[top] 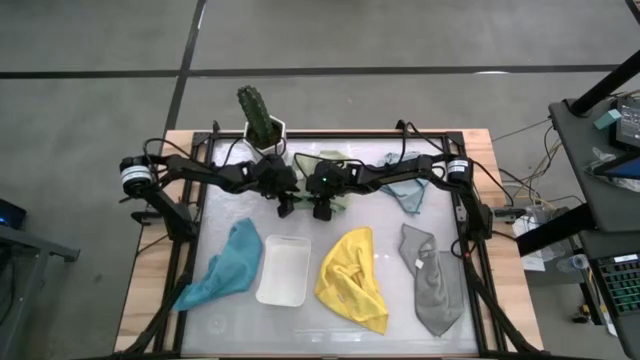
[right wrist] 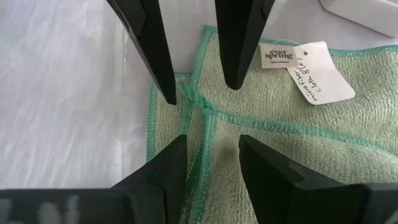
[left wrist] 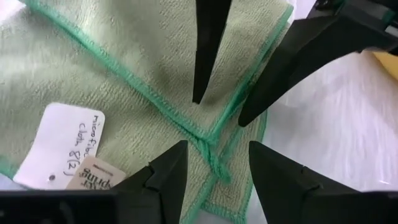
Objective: Fold microfiber towels
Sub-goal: Fold the green microfiber towel
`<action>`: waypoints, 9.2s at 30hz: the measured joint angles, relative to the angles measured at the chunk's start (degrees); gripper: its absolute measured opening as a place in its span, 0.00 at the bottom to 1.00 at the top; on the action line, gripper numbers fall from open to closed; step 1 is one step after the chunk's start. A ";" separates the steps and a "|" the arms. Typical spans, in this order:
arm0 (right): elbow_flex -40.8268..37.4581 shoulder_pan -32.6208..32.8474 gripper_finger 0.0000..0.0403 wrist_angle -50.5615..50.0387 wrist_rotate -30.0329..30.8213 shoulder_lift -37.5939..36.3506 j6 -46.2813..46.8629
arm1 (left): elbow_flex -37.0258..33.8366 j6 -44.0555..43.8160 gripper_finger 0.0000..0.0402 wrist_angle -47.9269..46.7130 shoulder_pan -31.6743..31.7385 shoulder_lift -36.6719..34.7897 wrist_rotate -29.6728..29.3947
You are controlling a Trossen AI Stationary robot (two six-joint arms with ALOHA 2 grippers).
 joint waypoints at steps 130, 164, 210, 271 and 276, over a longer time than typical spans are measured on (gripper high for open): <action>0.46 -10.88 0.02 -11.93 -32.04 -33.22 -20.77 | 5.66 21.78 0.63 13.54 -0.30 -20.91 -0.50; 1.30 -12.06 0.02 -15.49 -24.11 -39.91 -21.49 | 13.14 28.76 0.00 -3.73 -0.30 -26.50 -3.18; 5.88 -24.35 0.02 -28.94 -19.90 -38.56 -26.20 | 50.27 38.90 0.00 -48.44 1.43 -5.72 -12.23; -17.83 -0.86 0.02 -27.63 -12.03 -37.81 0.12 | 27.54 22.63 0.00 -35.92 -13.33 -4.26 -9.13; -20.25 -4.29 0.02 -26.71 -9.80 -37.81 1.48 | 27.49 22.72 0.00 -31.99 -10.13 0.99 -10.47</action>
